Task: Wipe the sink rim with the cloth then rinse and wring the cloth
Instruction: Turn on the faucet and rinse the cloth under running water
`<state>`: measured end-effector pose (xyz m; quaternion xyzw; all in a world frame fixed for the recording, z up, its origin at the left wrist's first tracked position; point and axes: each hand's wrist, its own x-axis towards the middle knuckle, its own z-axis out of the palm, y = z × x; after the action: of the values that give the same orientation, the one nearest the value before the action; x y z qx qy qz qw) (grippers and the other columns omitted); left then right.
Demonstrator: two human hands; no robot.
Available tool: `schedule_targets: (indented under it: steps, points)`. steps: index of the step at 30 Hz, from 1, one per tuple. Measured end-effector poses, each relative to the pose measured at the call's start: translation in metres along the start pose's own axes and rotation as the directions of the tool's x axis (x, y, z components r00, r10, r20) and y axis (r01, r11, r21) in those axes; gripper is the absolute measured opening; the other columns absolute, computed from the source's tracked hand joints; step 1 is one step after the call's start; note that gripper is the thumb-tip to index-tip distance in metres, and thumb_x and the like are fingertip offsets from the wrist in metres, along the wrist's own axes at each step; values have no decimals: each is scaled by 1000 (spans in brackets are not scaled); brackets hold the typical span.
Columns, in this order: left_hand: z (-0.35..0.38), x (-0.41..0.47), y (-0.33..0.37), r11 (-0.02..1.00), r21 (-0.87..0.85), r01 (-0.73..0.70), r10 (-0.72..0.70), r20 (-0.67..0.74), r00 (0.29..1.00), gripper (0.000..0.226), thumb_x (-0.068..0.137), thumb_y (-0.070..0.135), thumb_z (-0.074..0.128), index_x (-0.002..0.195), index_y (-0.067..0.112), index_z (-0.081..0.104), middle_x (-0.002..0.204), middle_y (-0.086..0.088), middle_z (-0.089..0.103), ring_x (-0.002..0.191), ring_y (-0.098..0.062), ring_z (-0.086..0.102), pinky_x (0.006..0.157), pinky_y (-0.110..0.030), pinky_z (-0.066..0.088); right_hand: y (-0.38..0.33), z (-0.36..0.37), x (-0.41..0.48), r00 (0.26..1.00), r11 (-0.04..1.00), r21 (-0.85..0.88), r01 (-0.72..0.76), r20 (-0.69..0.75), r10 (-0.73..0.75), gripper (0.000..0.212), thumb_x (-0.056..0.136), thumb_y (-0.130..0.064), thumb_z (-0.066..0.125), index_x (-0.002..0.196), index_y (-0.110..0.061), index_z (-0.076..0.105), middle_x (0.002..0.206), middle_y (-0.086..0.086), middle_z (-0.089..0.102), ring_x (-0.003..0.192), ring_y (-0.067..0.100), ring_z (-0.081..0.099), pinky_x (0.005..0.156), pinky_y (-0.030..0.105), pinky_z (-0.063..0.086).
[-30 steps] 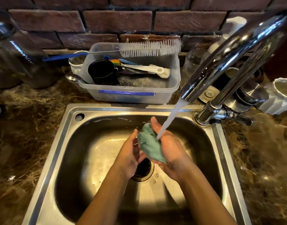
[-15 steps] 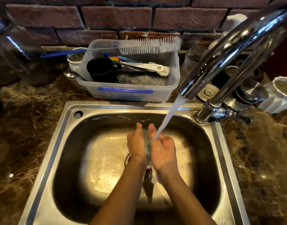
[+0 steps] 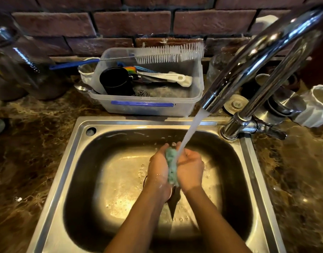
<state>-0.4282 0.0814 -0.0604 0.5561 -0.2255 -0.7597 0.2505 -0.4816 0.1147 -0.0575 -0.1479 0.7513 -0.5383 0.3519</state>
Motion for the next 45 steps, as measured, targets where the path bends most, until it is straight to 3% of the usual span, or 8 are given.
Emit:
schedule_targets:
  steps: [7, 19, 24, 27, 32, 37, 42, 45]
  points:
    - [-3, 3, 4, 1000, -10, -19, 18, -39, 999, 38, 102, 50, 43, 89, 19, 62, 75, 1, 62, 67, -6, 63, 64, -21, 51, -2, 11, -20, 997, 997, 75, -16, 80, 10, 30, 87, -50, 66, 86, -21, 76, 79, -2, 73, 79, 14, 71, 66, 23, 53]
    - [4, -13, 12, 993, 104, 63, -70, 63, 996, 34, 99, 41, 51, 91, 13, 68, 76, -6, 66, 71, -18, 64, 61, -29, 49, 14, -11, 7, 997, 994, -109, 18, 79, -9, 44, 99, -27, 62, 58, -43, 70, 59, -16, 66, 75, 15, 67, 75, 38, 56]
    - [6, -14, 28, 820, 573, 13, -52, 51, 997, 47, 97, 50, 57, 113, 8, 70, 110, -16, 73, 103, -31, 70, 97, -43, 54, 22, -19, 26, 897, 912, 187, -365, 335, 290, 26, 103, -32, 51, 94, -16, 69, 87, 6, 73, 78, 19, 70, 68, 31, 56]
    - [1, -11, 35, 726, 658, -199, 141, 141, 980, 42, 96, 52, 57, 99, 12, 72, 98, -15, 75, 93, -32, 72, 91, -47, 57, 13, -15, 18, 806, 825, 214, -523, 440, 397, 42, 98, -55, 50, 94, -20, 73, 87, 7, 76, 75, 20, 69, 67, 34, 53]
    - [-30, 6, 31, 799, 524, -295, 367, -36, 930, 36, 98, 39, 60, 79, 9, 67, 70, -2, 62, 65, -9, 61, 58, -21, 48, -4, -18, 4, 887, 971, -29, -238, 401, 229, 41, 99, -55, 50, 100, -24, 77, 75, 8, 71, 59, 11, 60, 49, 24, 44]
    - [-46, 11, 26, 876, 332, -351, 400, -91, 912, 39, 98, 42, 58, 86, 6, 69, 74, -1, 67, 68, -8, 67, 54, -18, 53, -2, -28, 5, 945, 925, -285, 251, 279, -171, 25, 95, -47, 62, 92, -25, 73, 80, -1, 72, 79, 20, 70, 70, 45, 60]
    - [-36, 8, 24, 810, 484, -331, 375, 8, 927, 47, 100, 54, 44, 92, 12, 61, 86, -7, 65, 77, -14, 68, 69, -31, 57, -11, -35, 8, 955, 951, -189, 244, 220, -201, 39, 92, -49, 64, 84, -11, 70, 81, 13, 69, 80, 33, 66, 70, 51, 57]
    - [-26, 1, 25, 972, 228, -48, 43, 25, 999, 51, 99, 57, 47, 111, 12, 68, 102, -15, 76, 93, -30, 75, 89, -47, 58, 0, -25, 11, 975, 997, -33, 75, 213, -67, 62, 87, -66, 55, 85, -4, 63, 80, 20, 66, 71, 27, 62, 68, 48, 53]
